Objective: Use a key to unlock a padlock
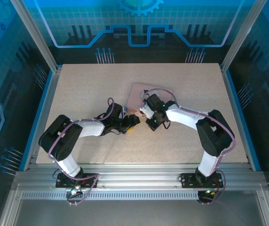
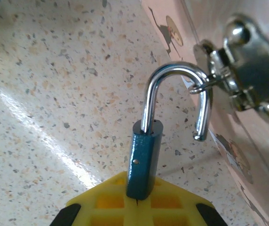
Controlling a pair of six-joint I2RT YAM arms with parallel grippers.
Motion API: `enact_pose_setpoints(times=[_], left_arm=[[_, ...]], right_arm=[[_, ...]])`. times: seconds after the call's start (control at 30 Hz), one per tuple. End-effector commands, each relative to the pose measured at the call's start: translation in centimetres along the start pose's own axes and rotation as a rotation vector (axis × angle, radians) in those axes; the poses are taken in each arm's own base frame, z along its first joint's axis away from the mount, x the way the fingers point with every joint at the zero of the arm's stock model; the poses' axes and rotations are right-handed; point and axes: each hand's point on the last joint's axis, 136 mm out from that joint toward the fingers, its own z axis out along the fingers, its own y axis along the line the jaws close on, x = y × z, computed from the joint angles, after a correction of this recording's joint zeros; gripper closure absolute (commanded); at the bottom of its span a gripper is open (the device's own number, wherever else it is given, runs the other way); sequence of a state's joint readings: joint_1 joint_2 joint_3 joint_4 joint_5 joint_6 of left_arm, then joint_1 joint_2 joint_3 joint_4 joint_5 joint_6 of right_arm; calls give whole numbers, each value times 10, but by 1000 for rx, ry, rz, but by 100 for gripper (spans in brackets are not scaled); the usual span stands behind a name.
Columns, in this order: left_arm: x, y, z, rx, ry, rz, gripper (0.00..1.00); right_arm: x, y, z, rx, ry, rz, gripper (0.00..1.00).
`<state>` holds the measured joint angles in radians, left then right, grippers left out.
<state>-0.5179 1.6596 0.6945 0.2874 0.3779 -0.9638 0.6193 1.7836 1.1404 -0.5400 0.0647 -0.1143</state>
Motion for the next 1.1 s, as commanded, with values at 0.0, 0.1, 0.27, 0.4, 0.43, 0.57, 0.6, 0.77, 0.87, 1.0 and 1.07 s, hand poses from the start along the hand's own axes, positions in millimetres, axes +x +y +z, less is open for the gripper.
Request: enact_pose_setpoints(times=[0.0, 0.1, 0.27, 0.4, 0.43, 0.57, 0.6, 0.77, 0.87, 1.0, 1.07], left_arm=[[-1, 4, -11, -17, -22, 23, 33], [1, 3, -14, -20, -19, 33, 32], [4, 4, -19, -31, -13, 57, 29], [8, 5, -25, -36, -13, 92, 23], [8, 6, -26, -38, -12, 99, 21], [12, 9, -32, -52, -10, 126, 1], [13, 10, -33, -56, -9, 134, 1], [17, 6, -41, -31, -18, 177, 1], [18, 7, -44, -26, -27, 186, 1], [20, 9, -44, -27, -25, 181, 1], [20, 10, -44, -24, -27, 178, 1]], right_arm=[[7, -6, 3, 7, 47, -26, 100], [5, -5, 2, 8, 29, -28, 100], [2, -6, -4, 13, -4, -48, 100], [4, -3, -5, 1, 1, -75, 100], [5, -3, -5, 2, 3, -82, 100], [6, -5, -5, 17, -3, -99, 100], [5, -5, -7, 15, -10, -100, 100], [2, -3, -11, 13, -46, -140, 100], [1, -2, -14, -4, -43, -167, 100], [5, -1, -11, -17, -10, -217, 100], [8, -2, -9, -14, 1, -233, 100]])
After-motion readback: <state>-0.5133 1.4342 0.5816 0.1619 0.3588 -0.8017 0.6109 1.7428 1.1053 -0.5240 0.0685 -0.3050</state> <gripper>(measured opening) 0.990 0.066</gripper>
